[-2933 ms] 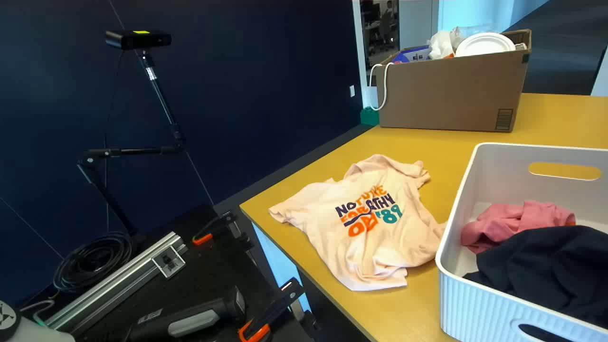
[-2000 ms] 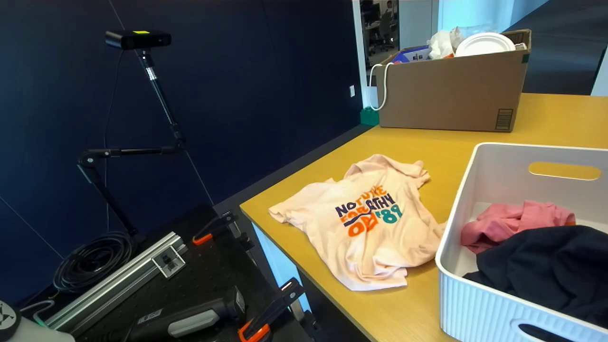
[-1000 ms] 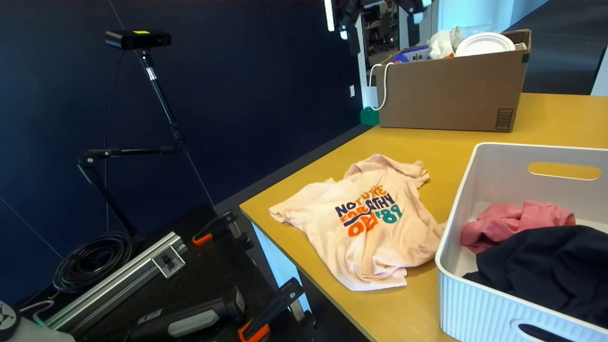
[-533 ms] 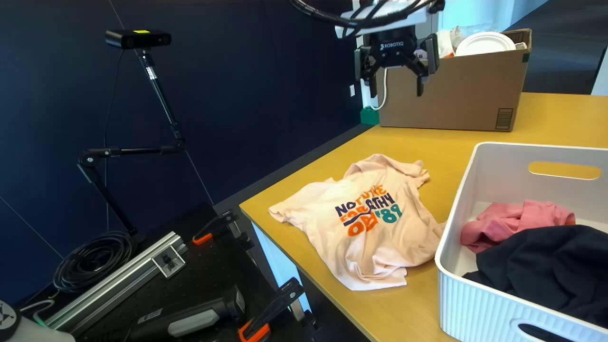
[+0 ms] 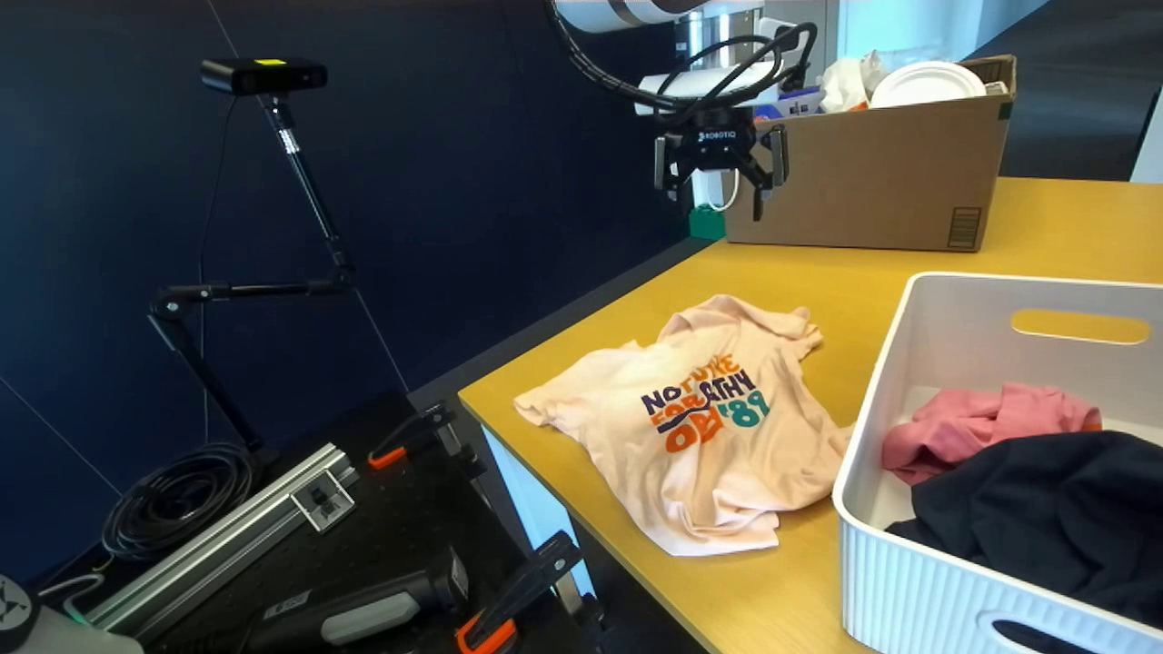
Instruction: Straighten up the pink t-shirt
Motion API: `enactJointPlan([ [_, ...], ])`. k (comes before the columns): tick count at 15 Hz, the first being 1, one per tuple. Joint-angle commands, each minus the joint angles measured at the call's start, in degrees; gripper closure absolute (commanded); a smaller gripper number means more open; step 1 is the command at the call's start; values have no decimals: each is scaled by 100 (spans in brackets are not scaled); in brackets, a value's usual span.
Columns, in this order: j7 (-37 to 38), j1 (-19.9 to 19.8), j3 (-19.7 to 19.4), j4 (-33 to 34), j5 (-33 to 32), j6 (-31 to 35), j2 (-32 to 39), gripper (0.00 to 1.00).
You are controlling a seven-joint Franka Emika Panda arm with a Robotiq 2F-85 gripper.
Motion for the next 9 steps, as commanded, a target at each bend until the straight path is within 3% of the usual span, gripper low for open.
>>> enactJointPlan([
  [1,-280,-167,38,-8,-272,-578,-225,0],
  [9,-366,-253,177,-89,-151,-519,-133,0],
])
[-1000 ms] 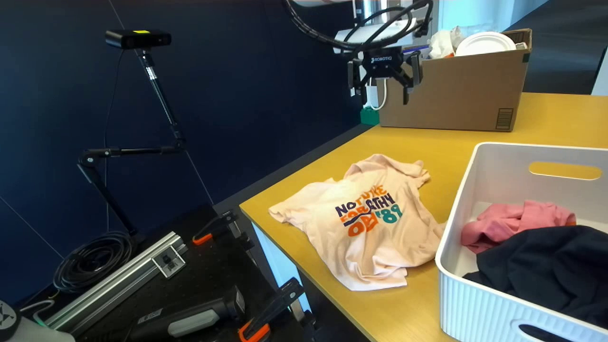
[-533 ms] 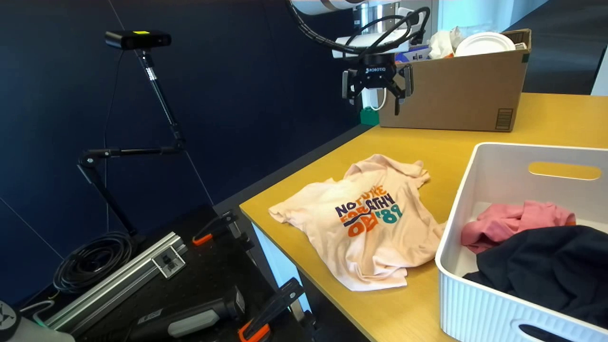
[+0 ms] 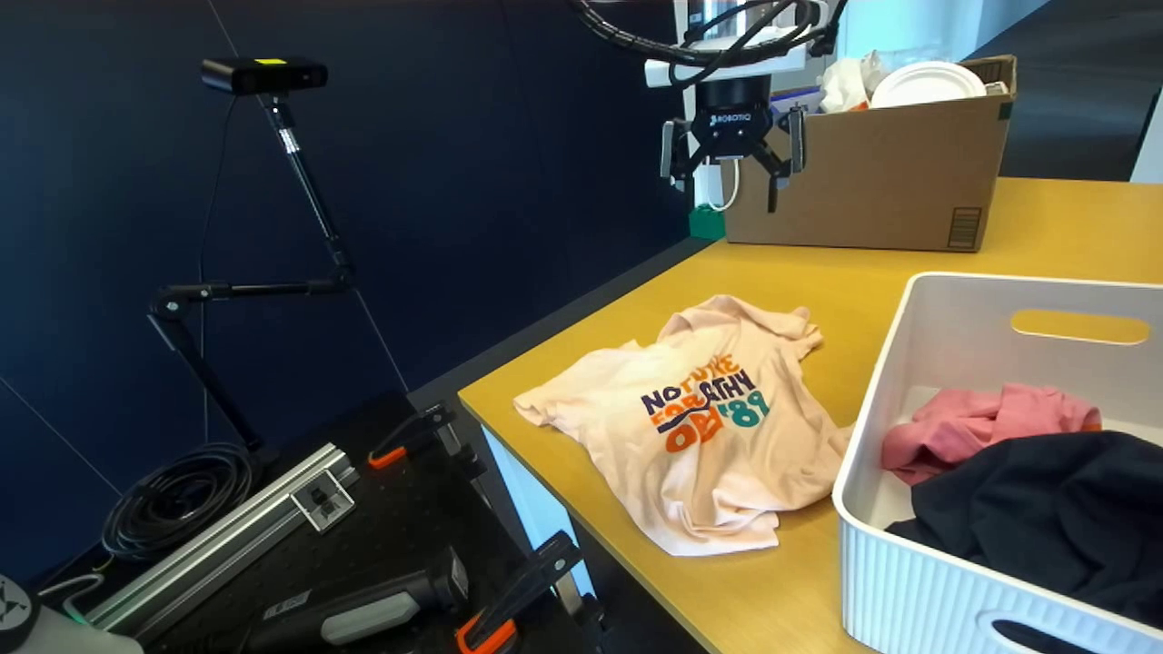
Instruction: Straighten up the pink t-shirt
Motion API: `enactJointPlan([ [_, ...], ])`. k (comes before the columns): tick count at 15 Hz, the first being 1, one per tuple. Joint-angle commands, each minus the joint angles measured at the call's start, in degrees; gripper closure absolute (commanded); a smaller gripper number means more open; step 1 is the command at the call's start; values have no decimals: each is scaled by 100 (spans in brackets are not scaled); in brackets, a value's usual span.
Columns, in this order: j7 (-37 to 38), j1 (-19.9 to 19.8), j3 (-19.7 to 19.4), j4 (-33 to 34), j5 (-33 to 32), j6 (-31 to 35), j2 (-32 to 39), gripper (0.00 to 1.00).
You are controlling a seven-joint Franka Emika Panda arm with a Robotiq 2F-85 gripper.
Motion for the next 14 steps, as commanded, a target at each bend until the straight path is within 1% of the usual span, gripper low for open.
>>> enactJointPlan([
  [1,-206,-40,224,-203,19,119,122,0],
  [3,-269,34,303,-370,-24,230,392,0],
  [5,-260,124,282,-204,-149,337,898,0],
  [7,-272,268,215,-111,-367,565,1281,0],
  [8,-200,370,132,-163,-570,690,1356,0],
  [10,-128,552,-4,-487,-1027,915,1276,0],
  [13,12,791,-101,-1099,-1612,1257,836,0],
  [14,34,823,-112,-1118,-1741,1334,790,0],
])
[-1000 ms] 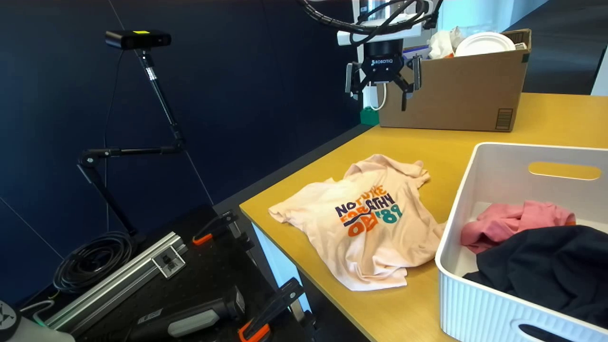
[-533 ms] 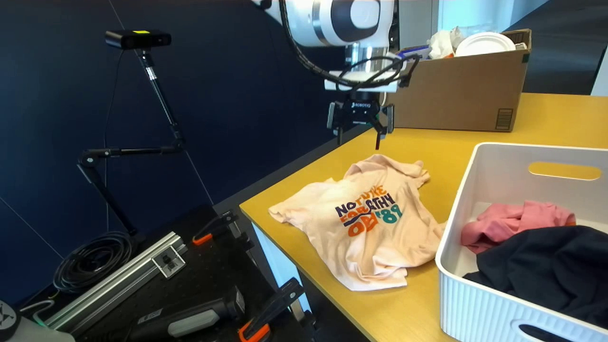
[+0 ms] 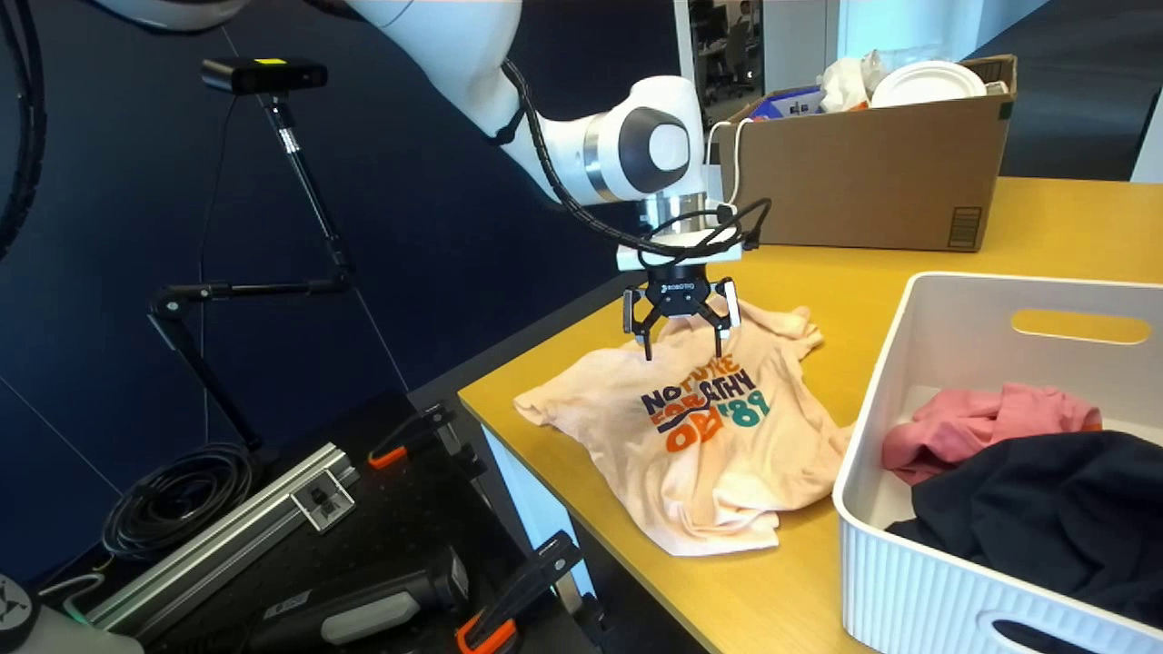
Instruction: Straighten up the pink t-shirt
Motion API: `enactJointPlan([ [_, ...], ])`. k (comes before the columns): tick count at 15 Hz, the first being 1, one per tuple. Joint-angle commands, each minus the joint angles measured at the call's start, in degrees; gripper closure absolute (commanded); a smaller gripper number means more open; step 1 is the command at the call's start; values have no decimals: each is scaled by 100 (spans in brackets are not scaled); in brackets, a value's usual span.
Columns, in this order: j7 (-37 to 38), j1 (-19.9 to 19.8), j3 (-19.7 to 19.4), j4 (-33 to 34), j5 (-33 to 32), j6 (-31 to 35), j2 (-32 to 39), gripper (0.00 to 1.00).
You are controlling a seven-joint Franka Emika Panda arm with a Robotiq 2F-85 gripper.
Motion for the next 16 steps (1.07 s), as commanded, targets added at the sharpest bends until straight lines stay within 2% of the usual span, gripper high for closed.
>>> enactJointPlan([
  [1,70,160,-96,-475,-485,321,-508,0],
  [9,-842,-375,91,353,-373,1022,-82,0],
  [16,-1578,-437,431,1309,22,820,681,0],
])
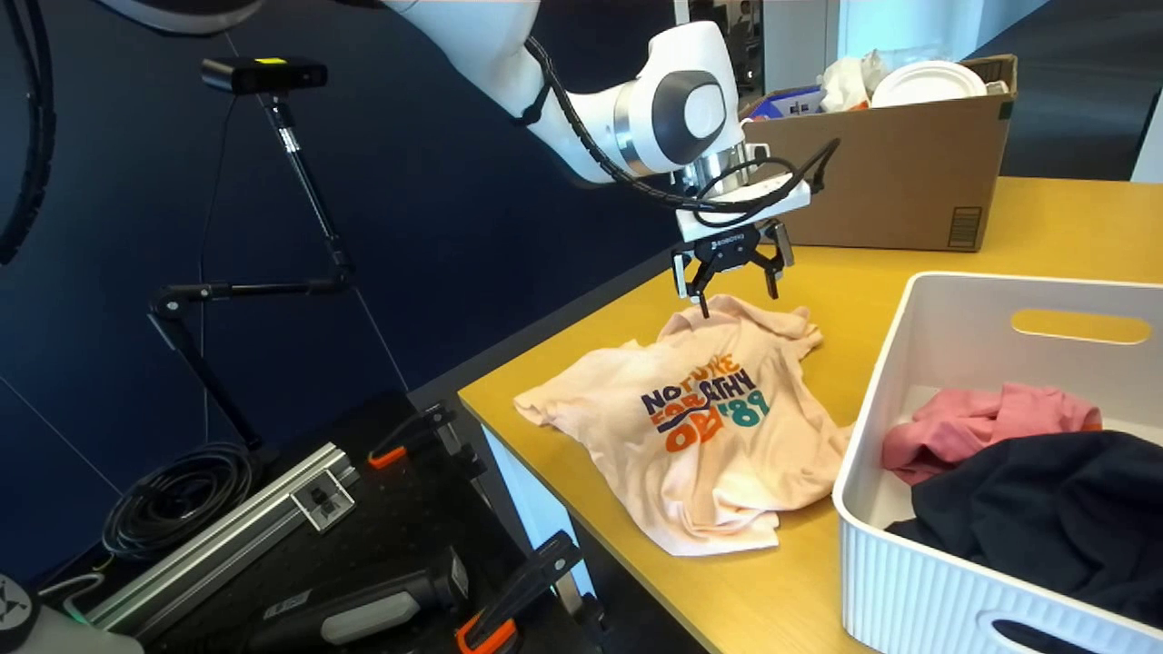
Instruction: Straighten up the pink t-shirt
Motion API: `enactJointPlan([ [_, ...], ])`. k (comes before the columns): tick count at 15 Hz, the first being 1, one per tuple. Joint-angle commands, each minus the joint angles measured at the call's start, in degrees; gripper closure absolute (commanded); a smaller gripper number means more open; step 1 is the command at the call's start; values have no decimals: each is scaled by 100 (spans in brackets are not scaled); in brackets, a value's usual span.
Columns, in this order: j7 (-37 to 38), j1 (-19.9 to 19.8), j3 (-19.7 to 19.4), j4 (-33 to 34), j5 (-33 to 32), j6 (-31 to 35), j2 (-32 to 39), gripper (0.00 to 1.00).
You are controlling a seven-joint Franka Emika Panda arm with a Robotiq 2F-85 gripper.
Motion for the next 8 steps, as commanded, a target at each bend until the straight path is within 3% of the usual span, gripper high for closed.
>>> enactJointPlan([
  [1,-470,-13,266,742,308,-175,645,0],
  [8,-814,171,500,1214,639,-244,1382,0],
])
